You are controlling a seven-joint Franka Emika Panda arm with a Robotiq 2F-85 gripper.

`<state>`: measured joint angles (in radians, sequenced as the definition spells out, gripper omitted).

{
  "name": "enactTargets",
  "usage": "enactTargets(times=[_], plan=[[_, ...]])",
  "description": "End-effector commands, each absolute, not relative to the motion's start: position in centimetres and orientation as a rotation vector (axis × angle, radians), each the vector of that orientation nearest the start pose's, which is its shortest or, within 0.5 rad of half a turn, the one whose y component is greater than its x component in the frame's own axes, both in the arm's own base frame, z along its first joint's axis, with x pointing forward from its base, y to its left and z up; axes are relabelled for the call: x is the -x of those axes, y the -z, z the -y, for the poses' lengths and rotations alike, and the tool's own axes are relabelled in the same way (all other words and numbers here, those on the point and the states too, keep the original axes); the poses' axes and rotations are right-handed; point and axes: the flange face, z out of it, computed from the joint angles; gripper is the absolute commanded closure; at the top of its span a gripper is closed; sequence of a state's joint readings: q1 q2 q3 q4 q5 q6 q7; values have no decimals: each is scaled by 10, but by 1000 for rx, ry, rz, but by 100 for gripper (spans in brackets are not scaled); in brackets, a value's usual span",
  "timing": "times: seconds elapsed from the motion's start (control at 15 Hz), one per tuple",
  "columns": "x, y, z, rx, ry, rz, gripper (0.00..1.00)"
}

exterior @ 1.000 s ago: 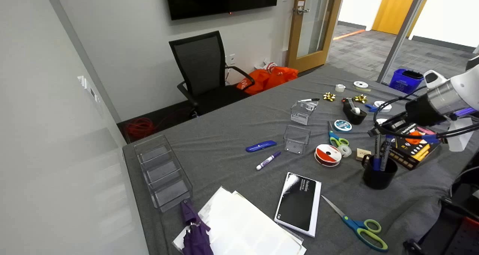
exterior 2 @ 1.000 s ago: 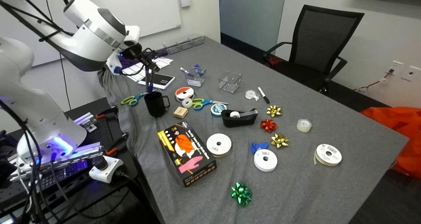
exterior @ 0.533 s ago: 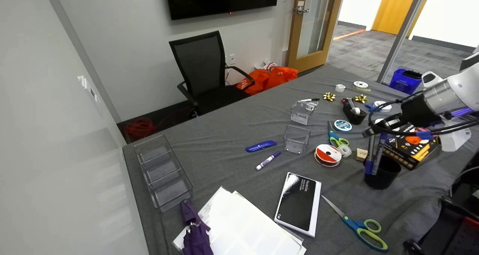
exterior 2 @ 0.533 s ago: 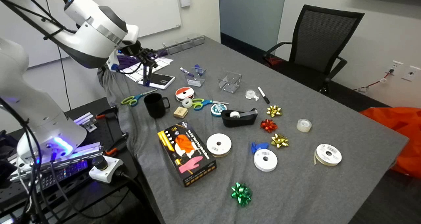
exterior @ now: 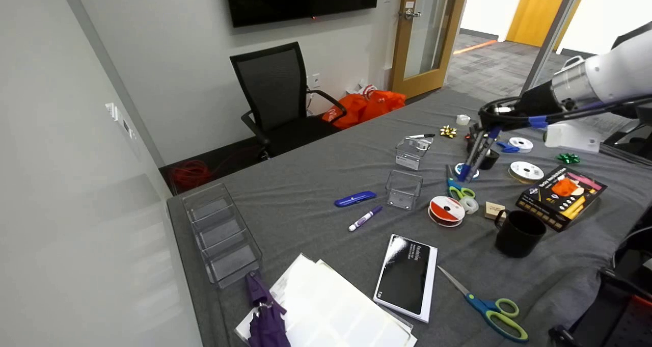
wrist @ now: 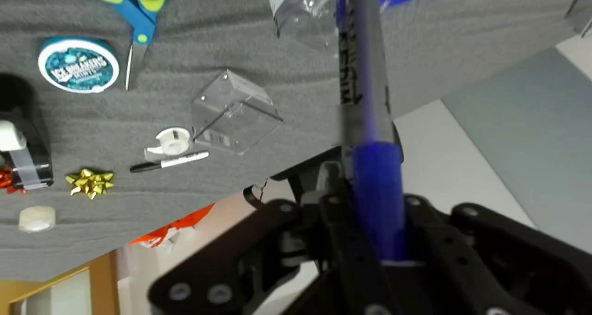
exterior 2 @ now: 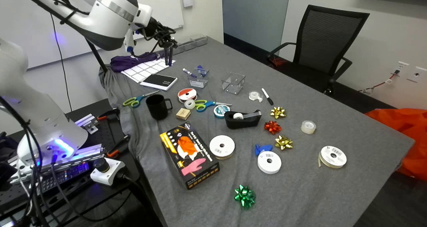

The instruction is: Shift the sharpies to the clear object, then put the mug on the pad

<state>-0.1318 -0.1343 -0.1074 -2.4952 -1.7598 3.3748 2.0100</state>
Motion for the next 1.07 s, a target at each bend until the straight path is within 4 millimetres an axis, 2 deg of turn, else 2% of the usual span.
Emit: enactTargets(times=[0.0, 0.2, 0.47, 0.73, 1.0], plan=[[-479, -376, -9, 2631, 1116, -709, 96], [-518, -387, -21, 2545, 1156, -844, 96], [-563, -377, -32, 2525, 1192, -967, 96], [-588, -339, -37, 2566, 1181, -1050, 96], [-595, -287, -46, 2644, 1140, -1049, 96]])
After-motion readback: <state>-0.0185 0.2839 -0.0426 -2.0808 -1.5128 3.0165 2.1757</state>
